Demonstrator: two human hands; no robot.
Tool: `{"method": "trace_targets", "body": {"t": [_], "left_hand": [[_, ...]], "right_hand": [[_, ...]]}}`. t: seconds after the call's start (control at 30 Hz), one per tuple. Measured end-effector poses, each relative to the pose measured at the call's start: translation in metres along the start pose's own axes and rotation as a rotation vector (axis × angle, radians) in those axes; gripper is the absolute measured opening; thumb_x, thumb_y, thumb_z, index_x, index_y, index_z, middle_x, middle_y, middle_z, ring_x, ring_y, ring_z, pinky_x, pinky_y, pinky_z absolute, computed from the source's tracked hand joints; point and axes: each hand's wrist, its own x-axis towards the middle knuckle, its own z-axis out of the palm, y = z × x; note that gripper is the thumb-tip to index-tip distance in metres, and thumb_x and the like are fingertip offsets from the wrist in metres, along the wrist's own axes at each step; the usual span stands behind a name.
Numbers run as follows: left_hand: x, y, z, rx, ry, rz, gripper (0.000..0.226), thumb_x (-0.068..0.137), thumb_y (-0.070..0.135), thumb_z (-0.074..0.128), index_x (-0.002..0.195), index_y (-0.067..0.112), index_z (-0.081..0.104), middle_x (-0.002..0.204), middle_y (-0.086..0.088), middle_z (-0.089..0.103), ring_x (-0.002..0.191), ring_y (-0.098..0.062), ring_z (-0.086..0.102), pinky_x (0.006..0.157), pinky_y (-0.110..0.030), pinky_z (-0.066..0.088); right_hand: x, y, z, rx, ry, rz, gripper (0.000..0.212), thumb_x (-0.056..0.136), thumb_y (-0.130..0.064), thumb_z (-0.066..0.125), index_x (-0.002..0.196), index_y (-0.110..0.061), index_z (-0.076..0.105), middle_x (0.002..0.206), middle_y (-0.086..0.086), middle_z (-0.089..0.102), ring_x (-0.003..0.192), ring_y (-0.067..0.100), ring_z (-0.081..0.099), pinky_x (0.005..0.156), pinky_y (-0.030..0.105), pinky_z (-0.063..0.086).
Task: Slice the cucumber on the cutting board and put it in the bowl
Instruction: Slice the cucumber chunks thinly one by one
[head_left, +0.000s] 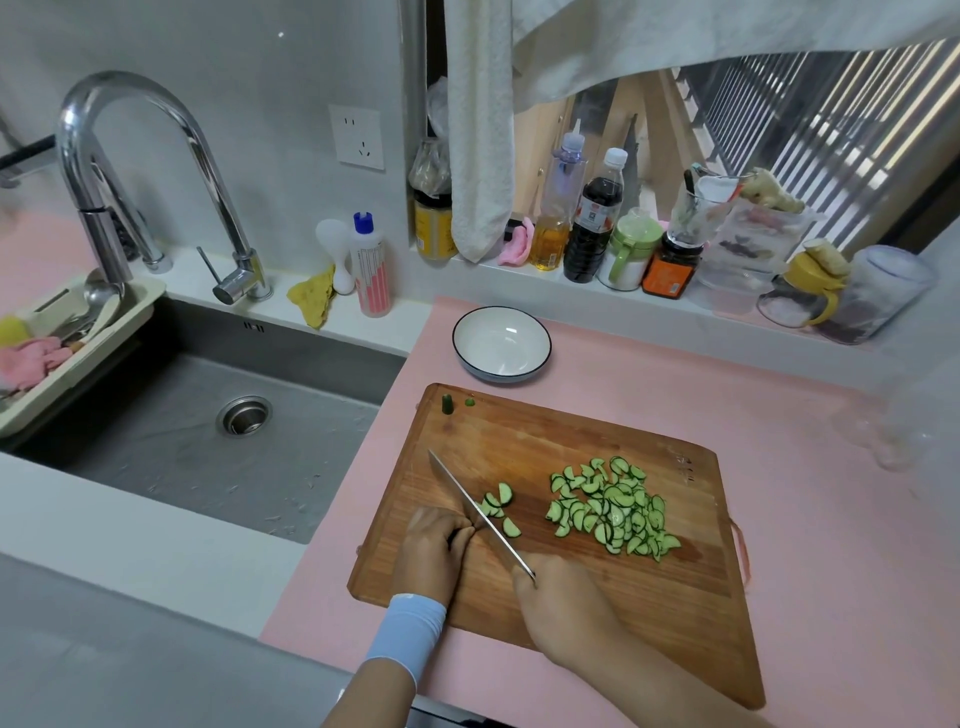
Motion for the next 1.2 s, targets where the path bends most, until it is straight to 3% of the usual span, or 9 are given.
{"method": "trace_targets", "body": {"t": [0.2, 0.53, 0.77, 0.83, 0.87, 0.93, 1.07, 1.2], "left_hand": [[0.000, 0.000, -0.001, 0.006, 0.000, 0.000, 0.012, 0.075, 0.010, 0.081, 0.075, 0.019, 0.073, 0.077, 0.011, 0.065, 0.084, 0.005, 0.043, 0.084, -0.001, 0.032], [0.005, 0.008, -0.002, 0.024, -0.081, -0.011, 0.014, 0.075, 0.014, 0.081, 0.077, 0.021, 0.069, 0.079, 0.011, 0.063, 0.083, -0.005, 0.047, 0.083, -0.005, 0.030], [0.019, 0.029, 0.011, 0.014, -0.165, 0.031, 0.007, 0.081, 0.015, 0.077, 0.082, 0.019, 0.071, 0.083, 0.009, 0.062, 0.085, -0.010, 0.052, 0.081, -0.011, 0.035], [0.025, 0.042, 0.001, -0.031, -0.026, -0.023, 0.012, 0.086, 0.013, 0.069, 0.079, 0.021, 0.064, 0.081, 0.013, 0.056, 0.082, -0.011, 0.050, 0.077, -0.019, 0.037], [0.030, 0.051, -0.007, -0.071, 0.071, -0.062, 0.014, 0.089, 0.013, 0.063, 0.079, 0.022, 0.060, 0.079, 0.013, 0.053, 0.080, -0.011, 0.048, 0.075, -0.021, 0.036], [0.042, 0.067, -0.023, -0.116, 0.214, -0.095, 0.014, 0.088, 0.016, 0.051, 0.076, 0.021, 0.054, 0.075, 0.010, 0.051, 0.076, -0.010, 0.045, 0.070, -0.023, 0.035], [0.063, 0.099, -0.035, -0.035, 0.096, -0.065, 0.015, 0.080, 0.020, 0.041, 0.066, 0.023, 0.044, 0.068, 0.010, 0.047, 0.071, -0.013, 0.046, 0.063, -0.032, 0.041], [0.070, 0.127, -0.025, 0.165, 0.024, 0.038, 0.019, 0.076, 0.026, 0.040, 0.065, 0.022, 0.055, 0.075, 0.009, 0.054, 0.074, -0.017, 0.045, 0.067, -0.034, 0.039]], "right_hand": [[0.015, -0.011, 0.002, -0.012, -0.016, 0.024, 0.034, 0.099, -0.032, 0.043, 0.068, -0.020, 0.050, 0.069, -0.004, 0.060, 0.072, 0.024, 0.063, 0.055, 0.031, 0.039], [0.015, -0.003, -0.024, 0.108, -0.036, 0.030, 0.039, 0.101, -0.033, 0.048, 0.064, -0.020, 0.049, 0.058, -0.006, 0.052, 0.055, 0.012, 0.048, 0.054, 0.032, 0.033], [0.011, 0.025, -0.065, 0.097, 0.120, -0.039, 0.039, 0.103, -0.032, 0.049, 0.064, -0.029, 0.052, 0.049, -0.007, 0.048, 0.044, 0.010, 0.042, 0.048, 0.030, 0.030], [0.007, 0.038, -0.073, -0.057, 0.178, -0.096, 0.028, 0.103, -0.031, 0.047, 0.083, -0.041, 0.065, 0.056, -0.007, 0.056, 0.049, 0.010, 0.049, 0.048, 0.028, 0.035], [0.004, 0.044, -0.078, -0.164, 0.209, -0.121, 0.025, 0.102, -0.032, 0.046, 0.105, -0.045, 0.068, 0.063, -0.008, 0.060, 0.053, 0.009, 0.053, 0.049, 0.027, 0.040], [0.002, 0.056, -0.089, -0.364, 0.252, -0.175, 0.039, 0.102, -0.035, 0.047, 0.139, -0.047, 0.052, 0.079, -0.010, 0.068, 0.065, 0.008, 0.059, 0.058, 0.028, 0.051], [0.005, 0.075, -0.106, -0.547, 0.243, -0.227, 0.044, 0.103, -0.034, 0.045, 0.146, -0.042, 0.042, 0.100, -0.008, 0.071, 0.085, 0.015, 0.067, 0.068, 0.031, 0.053], [0.015, 0.094, -0.115, -0.628, 0.226, -0.282, 0.049, 0.100, -0.024, 0.047, 0.147, -0.036, 0.038, 0.096, -0.005, 0.070, 0.082, 0.020, 0.067, 0.067, 0.034, 0.055]]}}
